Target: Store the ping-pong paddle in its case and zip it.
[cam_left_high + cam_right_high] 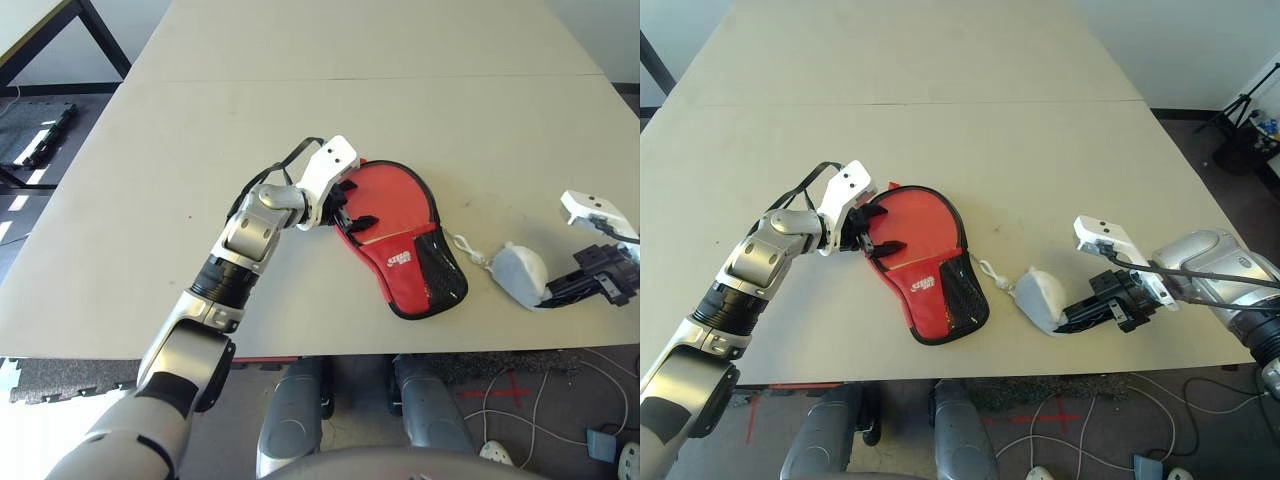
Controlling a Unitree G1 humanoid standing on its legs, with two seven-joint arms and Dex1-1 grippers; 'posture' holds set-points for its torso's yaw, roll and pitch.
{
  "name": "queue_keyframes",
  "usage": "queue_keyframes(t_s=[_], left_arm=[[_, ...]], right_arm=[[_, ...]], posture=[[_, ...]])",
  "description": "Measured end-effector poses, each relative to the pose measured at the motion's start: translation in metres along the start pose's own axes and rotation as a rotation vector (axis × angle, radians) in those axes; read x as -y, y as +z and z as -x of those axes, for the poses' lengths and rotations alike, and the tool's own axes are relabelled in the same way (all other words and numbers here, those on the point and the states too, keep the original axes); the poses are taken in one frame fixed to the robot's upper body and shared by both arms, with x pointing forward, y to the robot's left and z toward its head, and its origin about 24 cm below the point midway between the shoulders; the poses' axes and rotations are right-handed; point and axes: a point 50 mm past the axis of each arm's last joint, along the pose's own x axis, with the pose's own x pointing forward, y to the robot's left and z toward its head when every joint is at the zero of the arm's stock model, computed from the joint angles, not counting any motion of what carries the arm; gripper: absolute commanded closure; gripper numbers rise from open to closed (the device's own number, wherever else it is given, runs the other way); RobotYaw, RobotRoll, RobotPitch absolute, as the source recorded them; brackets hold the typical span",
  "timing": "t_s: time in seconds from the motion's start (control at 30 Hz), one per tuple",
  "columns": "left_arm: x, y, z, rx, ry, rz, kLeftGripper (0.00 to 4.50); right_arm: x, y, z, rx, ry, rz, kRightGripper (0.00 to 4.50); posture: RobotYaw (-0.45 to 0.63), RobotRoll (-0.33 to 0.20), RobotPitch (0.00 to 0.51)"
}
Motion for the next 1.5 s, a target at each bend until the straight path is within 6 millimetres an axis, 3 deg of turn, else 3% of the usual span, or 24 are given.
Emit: queue_keyframes(t_s=[0.13,0.33,0.5,0.7,0.87,1.1,1.23,1.4,1.5], left_arm=[[-0.002,-0.002,0.002,-0.004,0.014,0.001,0.0],[-0.006,-0.004,0.006,-0.019,0.037,0.005,0.0],[-0.006,-0.004,0.008,-0.022,0.041,0.001,0.0],[-0.004,-0.004,0.01,-0.018,0.035,-0.008,0.0],[-0.004,-0.002,0.012,-0.021,0.032,-0.013,0.0],[0.0,0.002,0.021,-0.003,0.027,-0.011,0.0],[0.005,0.003,0.034,0.034,-0.021,0.039,0.0],[0.007,0.03,0.066,0.19,-0.035,0.043,0.0],[0.002,0.036,0.081,0.265,0.013,0.072,0.0]], right_arm=[[0.016,-0.001,0.0,-0.008,-0.064,-0.017,3.44],[0.027,0.0,0.02,0.0,-0.177,-0.063,1.68],[0.041,0.015,0.042,0.035,-0.344,-0.001,0.11],[0.053,0.034,0.05,0.128,-0.465,0.082,0.05],[0.06,0.064,0.048,0.27,-0.505,0.16,0.05],[0.065,0.098,0.024,0.398,-0.424,0.234,0.05],[0.069,0.101,0.029,0.499,-0.517,0.218,0.05],[0.077,0.096,0.031,0.678,-0.669,0.138,0.05],[0.08,0.092,0.036,0.823,-0.767,0.069,0.05]], posture=[[-0.06,0.0,0.214],[-0.05,0.0,0.208],[-0.04,0.0,0.207],[-0.04,0.0,0.212],[-0.03,0.0,0.219],[-0.01,0.0,0.224],[-0.01,0.0,0.229],[0.0,0.0,0.235],[0.0,0.0,0.238]])
